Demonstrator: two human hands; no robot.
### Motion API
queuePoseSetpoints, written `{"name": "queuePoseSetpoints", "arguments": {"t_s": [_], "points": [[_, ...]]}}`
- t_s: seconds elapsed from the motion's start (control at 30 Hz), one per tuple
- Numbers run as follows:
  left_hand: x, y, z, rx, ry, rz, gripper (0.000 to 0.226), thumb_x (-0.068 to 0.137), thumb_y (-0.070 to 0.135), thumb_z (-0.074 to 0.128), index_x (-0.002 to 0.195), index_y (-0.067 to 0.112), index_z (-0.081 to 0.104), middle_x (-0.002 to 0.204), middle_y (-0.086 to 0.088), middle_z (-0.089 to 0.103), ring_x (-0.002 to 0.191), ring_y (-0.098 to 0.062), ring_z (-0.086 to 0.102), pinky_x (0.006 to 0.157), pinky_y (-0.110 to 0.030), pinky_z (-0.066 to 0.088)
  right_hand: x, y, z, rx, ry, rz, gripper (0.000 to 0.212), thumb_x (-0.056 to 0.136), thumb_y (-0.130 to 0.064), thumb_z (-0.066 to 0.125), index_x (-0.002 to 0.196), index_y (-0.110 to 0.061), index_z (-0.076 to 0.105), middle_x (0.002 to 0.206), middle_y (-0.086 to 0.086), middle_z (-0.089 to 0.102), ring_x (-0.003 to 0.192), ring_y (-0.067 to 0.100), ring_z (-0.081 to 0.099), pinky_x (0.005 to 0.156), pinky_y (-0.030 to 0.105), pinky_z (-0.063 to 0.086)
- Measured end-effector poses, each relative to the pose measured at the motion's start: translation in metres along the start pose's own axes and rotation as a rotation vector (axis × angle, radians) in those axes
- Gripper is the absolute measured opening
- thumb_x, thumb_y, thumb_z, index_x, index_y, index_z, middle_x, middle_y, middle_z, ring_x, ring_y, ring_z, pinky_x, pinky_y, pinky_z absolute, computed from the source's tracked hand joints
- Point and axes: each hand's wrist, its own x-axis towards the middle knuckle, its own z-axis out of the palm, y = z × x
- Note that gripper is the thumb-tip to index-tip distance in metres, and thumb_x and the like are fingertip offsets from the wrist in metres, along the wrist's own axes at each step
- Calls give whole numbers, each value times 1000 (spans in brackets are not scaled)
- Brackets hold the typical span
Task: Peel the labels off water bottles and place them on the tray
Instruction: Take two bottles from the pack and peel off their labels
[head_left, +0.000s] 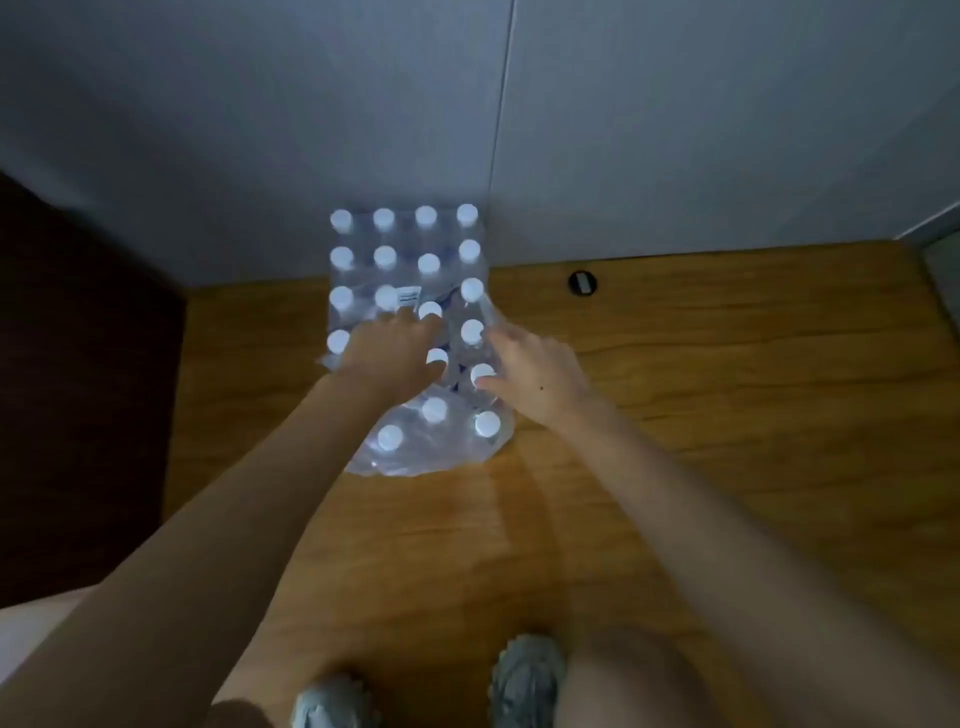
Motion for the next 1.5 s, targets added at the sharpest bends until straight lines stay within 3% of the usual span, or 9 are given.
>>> {"name": "queuePoseSetpoints", "arguments": {"t_s": [0.1, 0.23, 0.5, 0.57, 0.8, 1.0, 1.23, 1.4, 1.5], "points": [[30, -4, 56, 70, -28, 41, 40, 88, 35, 49, 122, 14, 50, 111, -15, 63, 96, -37, 62, 74, -38, 48, 21, 11, 40, -183, -21, -35, 41, 87, -45, 57, 118, -18, 51, 105, 9, 65, 80, 31, 66, 55, 31, 37], [48, -3, 93, 134, -15, 31, 35, 91, 33, 46, 118, 12, 51, 110, -16, 64, 94, -37, 63, 72, -37, 42, 31, 17, 70, -254, -20, -25, 23, 90, -31, 51, 106, -15, 56, 91, 8, 67, 77, 31, 65, 53, 30, 32], [52, -6, 86, -6, 18, 69, 38, 90, 29, 55, 120, 8, 47, 107, -17, 64, 97, -37, 61, 70, -38, 41, 41, 13, 75, -57, -14, 27, 23, 84, -28, 59, 101, -13, 56, 86, 4, 50, 76, 33, 61, 56, 32, 35], [48, -7, 79, -20, 52, 73, 36, 89, 29, 54, 118, 9, 48, 105, -17, 65, 94, -38, 61, 69, -38, 42, 37, 10, 71, -24, -12, 49, 21, 83, -27, 60, 99, -14, 56, 83, 6, 57, 78, 31, 62, 56, 31, 35], [6, 8, -18, -102, 140, 60, 36, 89, 31, 55, 117, 9, 50, 101, -18, 66, 92, -38, 61, 70, -39, 45, 5, -15, -5, 87, 124, 141, 19, 80, -28, 61, 97, -21, 59, 78, 3, 66, 69, 26, 63, 60, 36, 53], [-55, 26, -135, -116, 158, 26, 32, 90, 31, 56, 113, 10, 49, 93, -14, 67, 80, -35, 64, 67, -39, 51, -41, -57, -121, 144, 152, 149, 17, 82, -28, 63, 92, -15, 58, 71, -3, 55, 60, 18, 52, 44, 22, 20], [-130, 44, -261, -164, 151, -24, 32, 89, 31, 58, 113, 11, 49, 89, -9, 67, 76, -31, 65, 64, -37, 50, -93, -105, -257, 144, 101, 97, 24, 85, -32, 64, 98, -13, 59, 75, -3, 60, 57, 12, 52, 44, 18, 21], [-171, 48, -288, -171, 99, 6, 45, 86, 33, 60, 124, 13, 45, 92, -8, 68, 78, -31, 66, 61, -34, 44, -126, -133, -286, 130, 81, 114, 36, 86, -36, 62, 117, -19, 57, 80, -8, 60, 59, 10, 52, 42, 17, 24], [-195, 43, -274, -206, 67, 19, 46, 86, 34, 59, 125, 13, 44, 91, -8, 68, 78, -31, 66, 64, -36, 47, -142, -148, -275, 126, 68, 133, 26, 85, -39, 63, 103, -20, 59, 75, -13, 50, 59, 9, 53, 43, 16, 19]]}}
